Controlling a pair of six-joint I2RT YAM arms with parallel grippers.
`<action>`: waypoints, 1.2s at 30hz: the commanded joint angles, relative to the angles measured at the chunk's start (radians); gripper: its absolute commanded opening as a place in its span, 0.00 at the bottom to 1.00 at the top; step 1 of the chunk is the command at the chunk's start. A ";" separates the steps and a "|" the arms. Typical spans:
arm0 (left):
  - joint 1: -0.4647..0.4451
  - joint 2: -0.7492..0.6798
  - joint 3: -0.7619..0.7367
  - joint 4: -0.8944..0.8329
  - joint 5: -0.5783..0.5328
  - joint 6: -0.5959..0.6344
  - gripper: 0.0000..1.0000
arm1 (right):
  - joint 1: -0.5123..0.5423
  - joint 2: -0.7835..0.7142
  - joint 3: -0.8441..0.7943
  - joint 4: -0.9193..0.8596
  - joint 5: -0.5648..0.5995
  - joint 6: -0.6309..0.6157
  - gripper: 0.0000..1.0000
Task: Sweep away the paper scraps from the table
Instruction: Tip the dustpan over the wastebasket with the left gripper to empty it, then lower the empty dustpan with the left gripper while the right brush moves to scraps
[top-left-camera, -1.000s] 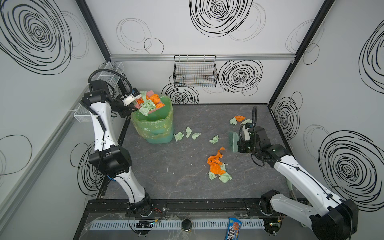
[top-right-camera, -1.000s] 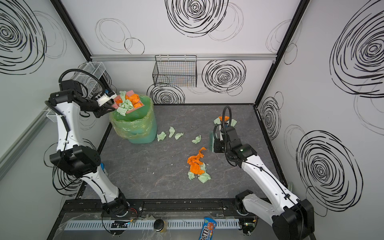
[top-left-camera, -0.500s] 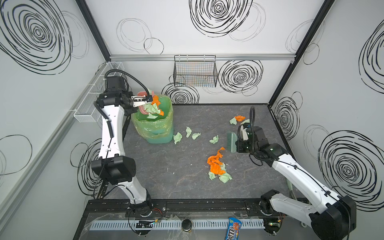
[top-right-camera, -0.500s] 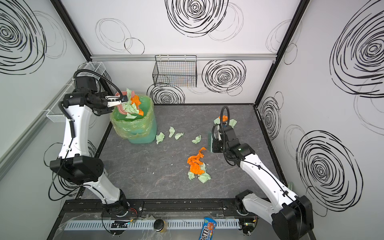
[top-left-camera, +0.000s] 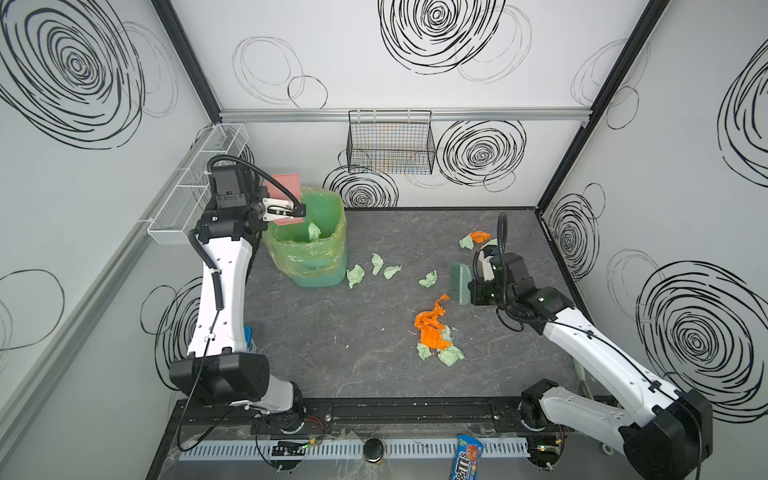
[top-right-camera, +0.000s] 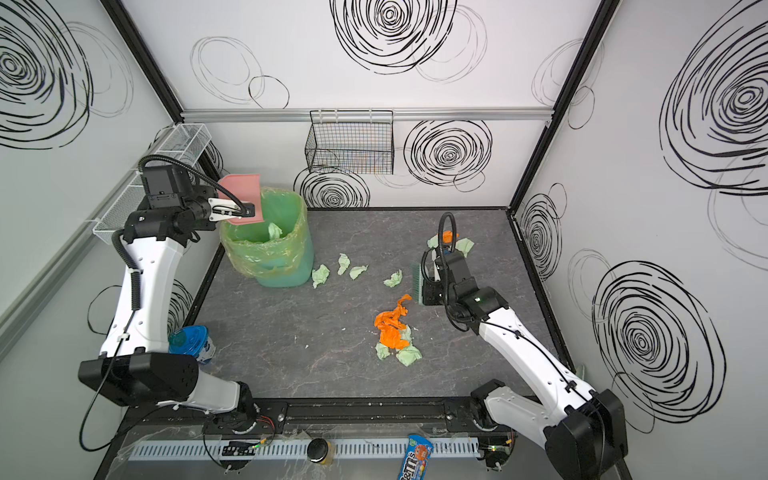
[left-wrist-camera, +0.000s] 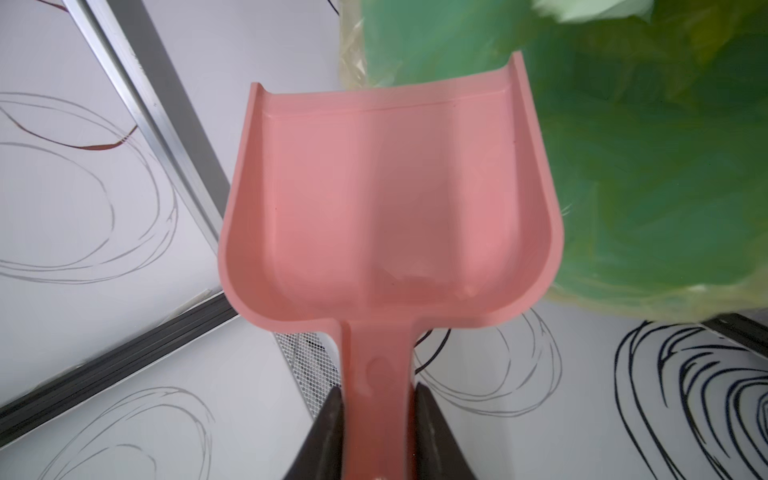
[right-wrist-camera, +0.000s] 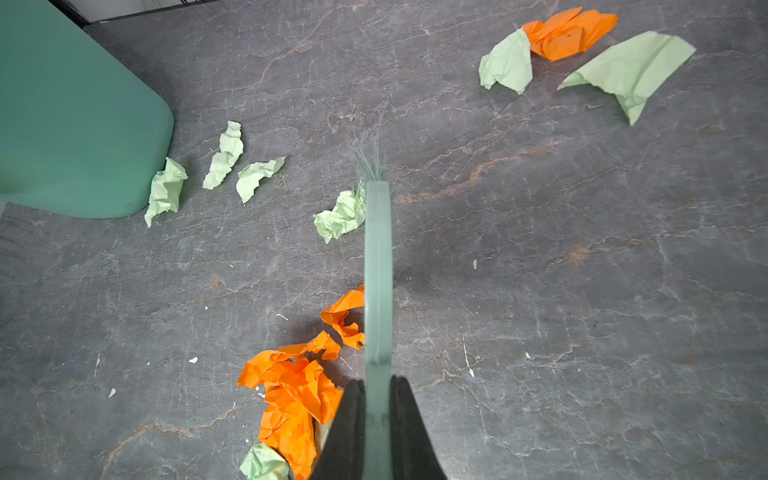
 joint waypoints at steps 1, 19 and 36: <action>0.027 -0.038 0.051 0.085 0.044 0.005 0.00 | 0.015 0.019 0.038 0.047 -0.003 0.021 0.00; 0.219 -0.456 -0.280 -0.276 0.721 -0.394 0.00 | 0.182 0.697 0.540 0.556 -0.400 0.342 0.00; 0.224 -0.676 -0.761 -0.238 0.764 -0.409 0.00 | 0.137 1.145 0.762 0.599 -0.492 0.524 0.00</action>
